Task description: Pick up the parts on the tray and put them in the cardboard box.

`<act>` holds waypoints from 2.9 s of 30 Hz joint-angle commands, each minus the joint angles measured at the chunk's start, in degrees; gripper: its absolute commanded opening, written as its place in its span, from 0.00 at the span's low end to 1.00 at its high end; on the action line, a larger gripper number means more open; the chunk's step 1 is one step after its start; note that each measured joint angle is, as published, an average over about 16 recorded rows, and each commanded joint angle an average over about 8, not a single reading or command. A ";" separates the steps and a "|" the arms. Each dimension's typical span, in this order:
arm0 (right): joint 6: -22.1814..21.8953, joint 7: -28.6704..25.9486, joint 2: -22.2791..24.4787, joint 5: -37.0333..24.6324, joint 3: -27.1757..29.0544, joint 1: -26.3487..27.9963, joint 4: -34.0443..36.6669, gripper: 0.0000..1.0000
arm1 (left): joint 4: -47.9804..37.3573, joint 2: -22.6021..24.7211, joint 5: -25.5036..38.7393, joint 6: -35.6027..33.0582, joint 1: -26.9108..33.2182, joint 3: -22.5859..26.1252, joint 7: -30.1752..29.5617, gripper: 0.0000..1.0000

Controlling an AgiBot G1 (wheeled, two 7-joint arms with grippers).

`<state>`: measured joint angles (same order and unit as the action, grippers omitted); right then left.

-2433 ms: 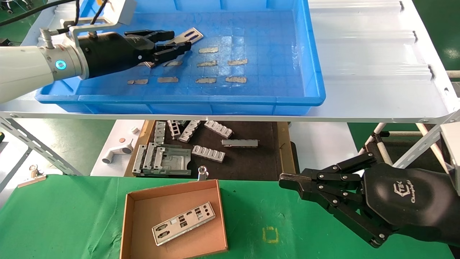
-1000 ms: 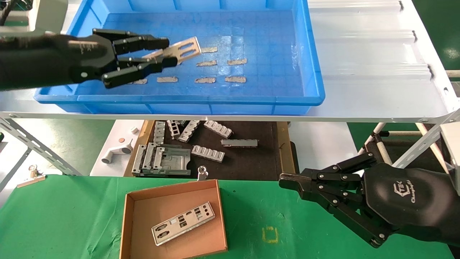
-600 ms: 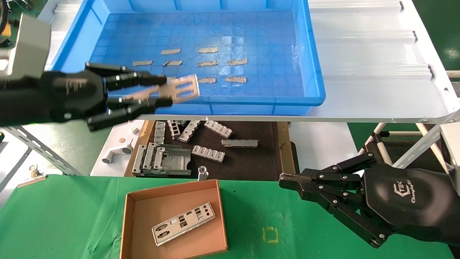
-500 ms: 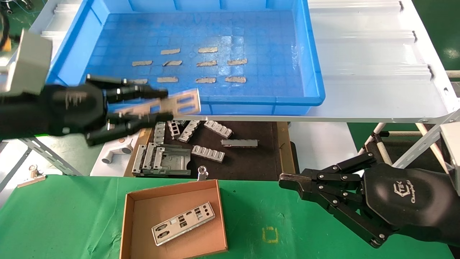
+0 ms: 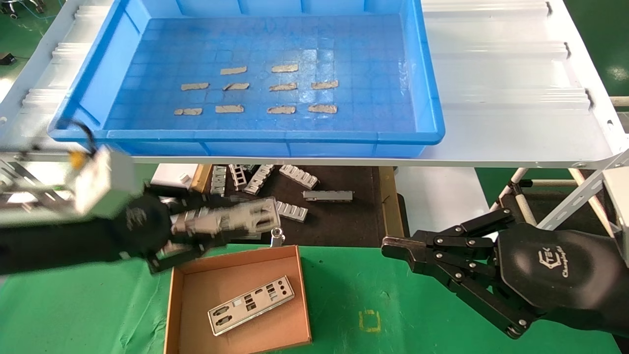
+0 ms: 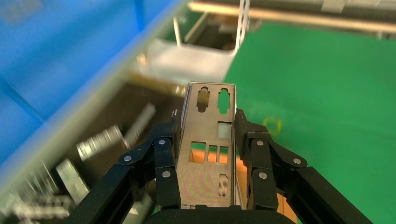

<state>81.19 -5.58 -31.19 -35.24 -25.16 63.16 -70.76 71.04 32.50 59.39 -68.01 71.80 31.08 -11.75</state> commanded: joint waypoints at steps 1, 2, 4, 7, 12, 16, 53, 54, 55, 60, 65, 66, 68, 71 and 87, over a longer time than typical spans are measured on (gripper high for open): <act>0.00 0.00 0.00 0.00 0.00 0.00 0.00 0.00 | 2.61 -0.41 1.23 3.40 -2.71 0.51 -1.07 0.00; 0.00 0.00 0.00 0.00 0.00 0.00 0.00 0.00 | 3.17 -0.23 2.08 5.06 -3.79 0.85 -1.34 0.00; 0.00 0.00 0.00 0.00 0.00 0.00 0.00 0.00 | 4.00 0.32 3.69 8.22 -5.85 1.53 -1.82 0.00; 0.00 0.00 0.00 0.00 0.00 0.00 0.00 0.00 | 4.54 1.28 5.78 11.83 -8.25 2.53 -2.30 0.00; 0.00 0.00 0.00 0.00 0.00 0.00 0.00 0.00 | 4.63 2.66 7.48 13.92 -10.58 3.95 -2.62 0.00; 0.00 0.00 0.00 0.00 0.00 0.00 0.00 0.00 | 4.45 3.51 8.29 14.20 -11.78 4.88 -2.27 0.00; 0.00 0.00 0.00 0.00 0.00 0.00 0.00 0.00 | 4.06 7.33 14.65 21.61 -16.70 8.54 -4.68 0.00; 0.00 0.00 0.00 0.00 0.00 0.00 0.00 0.00 | 4.06 7.35 14.71 21.62 -16.71 8.60 -4.78 0.00; 0.00 0.00 0.00 0.00 0.00 0.00 0.00 0.00 | 4.07 7.35 14.77 21.62 -16.72 8.65 -4.88 0.00; 0.00 0.00 0.00 0.00 0.00 0.00 0.00 0.00 | 4.18 7.35 14.96 21.67 -16.78 8.81 -5.31 0.00; 0.00 0.00 0.00 0.00 0.00 0.00 0.00 0.00 | 4.25 7.55 15.12 21.93 -16.81 8.91 -5.66 0.07; 0.00 0.00 0.00 0.00 0.00 0.00 0.00 0.00 | 4.28 7.60 15.14 21.99 -16.82 8.92 -5.72 0.11; 0.00 0.00 0.00 0.00 0.00 0.00 0.00 0.00 | 4.34 7.68 15.17 22.10 -16.84 8.94 -5.81 0.19; 0.00 0.00 0.00 0.00 0.00 0.00 0.00 0.00 | 4.46 7.73 15.17 22.20 -16.88 8.94 -5.89 0.32; 0.00 0.00 0.00 0.00 0.00 0.00 0.00 0.00 | 4.45 7.67 15.18 22.25 -16.94 9.02 -6.37 1.00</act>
<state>81.19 -5.58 -31.19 -35.24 -25.17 63.16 -70.76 75.51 40.17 74.54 -45.79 54.85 40.08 -18.06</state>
